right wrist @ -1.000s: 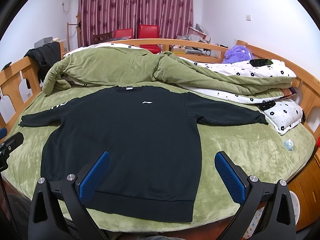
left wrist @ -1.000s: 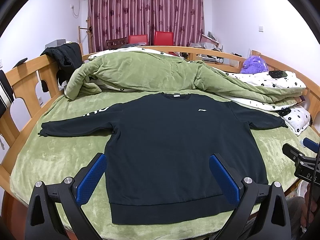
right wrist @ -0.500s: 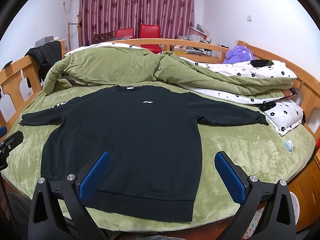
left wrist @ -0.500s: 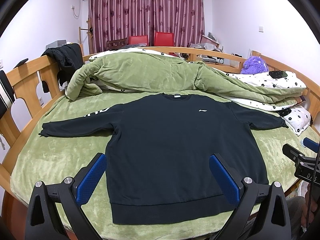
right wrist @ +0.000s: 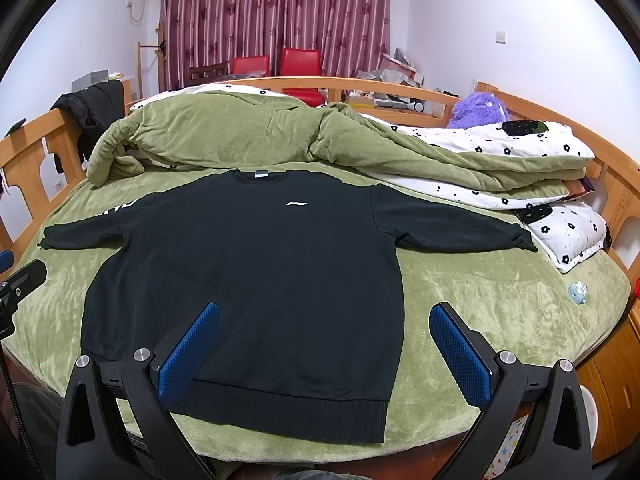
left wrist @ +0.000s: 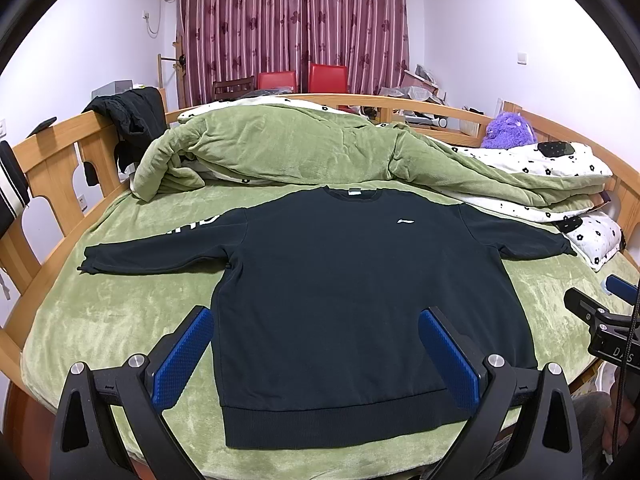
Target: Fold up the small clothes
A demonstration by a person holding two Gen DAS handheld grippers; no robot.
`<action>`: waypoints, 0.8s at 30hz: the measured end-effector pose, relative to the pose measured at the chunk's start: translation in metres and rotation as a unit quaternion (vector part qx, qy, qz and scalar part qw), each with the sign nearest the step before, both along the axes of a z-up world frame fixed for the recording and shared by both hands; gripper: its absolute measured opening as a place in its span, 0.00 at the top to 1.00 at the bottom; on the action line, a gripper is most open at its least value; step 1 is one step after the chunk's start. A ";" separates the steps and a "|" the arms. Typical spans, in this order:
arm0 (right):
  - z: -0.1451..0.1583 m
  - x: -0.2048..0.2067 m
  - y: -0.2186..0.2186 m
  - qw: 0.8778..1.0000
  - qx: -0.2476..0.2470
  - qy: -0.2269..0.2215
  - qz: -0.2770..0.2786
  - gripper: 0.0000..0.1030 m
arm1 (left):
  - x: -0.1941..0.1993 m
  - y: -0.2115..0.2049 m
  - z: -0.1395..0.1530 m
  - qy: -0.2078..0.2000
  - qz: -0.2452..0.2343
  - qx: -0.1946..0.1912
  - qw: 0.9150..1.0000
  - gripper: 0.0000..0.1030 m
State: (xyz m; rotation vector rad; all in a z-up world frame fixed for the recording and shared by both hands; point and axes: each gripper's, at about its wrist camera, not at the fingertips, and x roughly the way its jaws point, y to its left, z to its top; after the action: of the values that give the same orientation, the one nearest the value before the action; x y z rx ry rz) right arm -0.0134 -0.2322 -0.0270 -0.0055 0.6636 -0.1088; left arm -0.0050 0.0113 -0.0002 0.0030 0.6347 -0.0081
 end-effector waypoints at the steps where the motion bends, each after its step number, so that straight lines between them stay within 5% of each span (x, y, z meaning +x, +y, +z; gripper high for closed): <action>1: 0.000 0.000 0.000 1.000 0.000 0.000 0.000 0.00 | -0.001 -0.001 0.000 0.000 0.000 0.000 1.000 0.00; 24: 0.000 0.000 0.000 1.000 -0.001 -0.001 0.000 0.00 | 0.000 0.003 0.002 -0.001 0.000 0.002 1.000 0.00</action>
State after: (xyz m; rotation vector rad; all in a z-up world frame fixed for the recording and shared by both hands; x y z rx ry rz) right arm -0.0131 -0.2325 -0.0270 -0.0078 0.6616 -0.1104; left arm -0.0046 0.0146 0.0016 0.0059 0.6320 -0.0062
